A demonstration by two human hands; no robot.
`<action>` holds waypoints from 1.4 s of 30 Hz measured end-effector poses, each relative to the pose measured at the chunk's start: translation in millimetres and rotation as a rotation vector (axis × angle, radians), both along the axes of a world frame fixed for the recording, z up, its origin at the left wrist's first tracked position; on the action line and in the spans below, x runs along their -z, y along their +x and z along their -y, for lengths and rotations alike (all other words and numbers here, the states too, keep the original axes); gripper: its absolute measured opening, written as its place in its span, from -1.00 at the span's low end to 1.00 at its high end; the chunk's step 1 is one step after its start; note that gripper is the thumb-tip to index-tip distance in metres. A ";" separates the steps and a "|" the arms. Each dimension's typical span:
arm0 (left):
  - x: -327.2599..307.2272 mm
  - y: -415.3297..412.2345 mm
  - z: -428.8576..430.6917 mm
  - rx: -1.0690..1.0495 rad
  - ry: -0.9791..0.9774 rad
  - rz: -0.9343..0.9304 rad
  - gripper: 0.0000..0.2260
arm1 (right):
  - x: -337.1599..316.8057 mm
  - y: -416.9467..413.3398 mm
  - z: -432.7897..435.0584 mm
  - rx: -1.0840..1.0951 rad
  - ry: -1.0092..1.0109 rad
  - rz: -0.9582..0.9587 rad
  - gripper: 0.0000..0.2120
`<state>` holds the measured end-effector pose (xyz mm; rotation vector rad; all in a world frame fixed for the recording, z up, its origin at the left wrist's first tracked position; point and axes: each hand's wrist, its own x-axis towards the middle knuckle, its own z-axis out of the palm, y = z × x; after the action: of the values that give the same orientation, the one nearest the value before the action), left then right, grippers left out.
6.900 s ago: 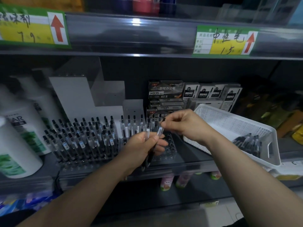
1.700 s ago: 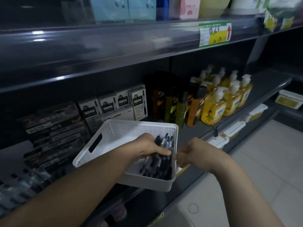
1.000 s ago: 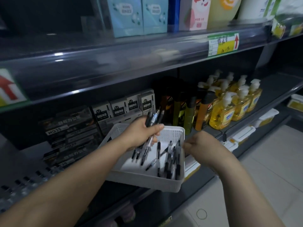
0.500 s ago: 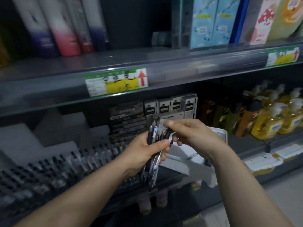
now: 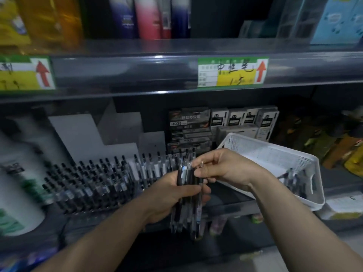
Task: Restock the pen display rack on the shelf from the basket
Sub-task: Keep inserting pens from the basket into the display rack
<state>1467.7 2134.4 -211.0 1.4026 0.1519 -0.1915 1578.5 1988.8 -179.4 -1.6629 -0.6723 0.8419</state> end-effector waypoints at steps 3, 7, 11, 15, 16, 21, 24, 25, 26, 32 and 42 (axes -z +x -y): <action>2.5 -3.4 -4.9 -0.015 -0.056 -0.033 -0.81 | 0.8 -1.3 -8.7 -0.038 -0.008 -0.012 -0.86; 5.7 -5.6 -8.7 -0.029 -0.107 -0.061 -0.82 | 4.5 -0.5 -15.9 -0.051 -0.027 -0.012 -0.91; 9.5 -7.6 -11.8 -0.025 -0.108 -0.083 -0.84 | 8.2 -1.4 -18.4 -0.068 -0.042 -0.014 -0.90; 12.3 -8.9 -13.4 -0.013 -0.102 -0.074 -0.84 | 10.4 -1.5 -18.8 -0.063 -0.039 -0.008 -0.94; 12.9 -9.0 -13.5 -0.017 -0.097 -0.067 -0.84 | 10.5 -1.8 -18.7 -0.055 -0.039 0.010 -0.95; 15.9 -10.1 -13.3 -0.020 -0.102 -0.053 -0.84 | 10.7 -4.6 -19.4 -0.049 -0.037 0.061 -0.86; 15.9 -10.6 -13.5 -0.015 -0.122 -0.058 -0.84 | 5.7 -3.3 -16.5 -0.029 0.013 -0.007 -0.64; 15.8 -10.7 -13.6 -0.018 -0.119 -0.053 -0.83 | 3.7 -1.6 -14.2 -0.020 0.016 -0.024 -0.64; 15.6 -10.7 -14.0 -0.028 -0.111 -0.046 -0.81 | 1.9 -0.3 -11.9 -0.021 0.007 -0.027 -0.71; 11.2 -13.4 -12.0 -0.071 -0.195 -0.026 -0.79 | 4.8 -2.2 -11.8 -0.006 -0.031 -0.014 -0.89; 6.8 -15.7 -14.9 -0.028 -0.196 -0.060 -0.63 | 3.3 -1.0 -6.8 0.073 0.037 -0.026 -0.89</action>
<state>1451.9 2149.3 -217.8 1.1995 0.1971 -0.2197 1577.5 1995.6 -182.6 -1.6303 -0.6024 0.7935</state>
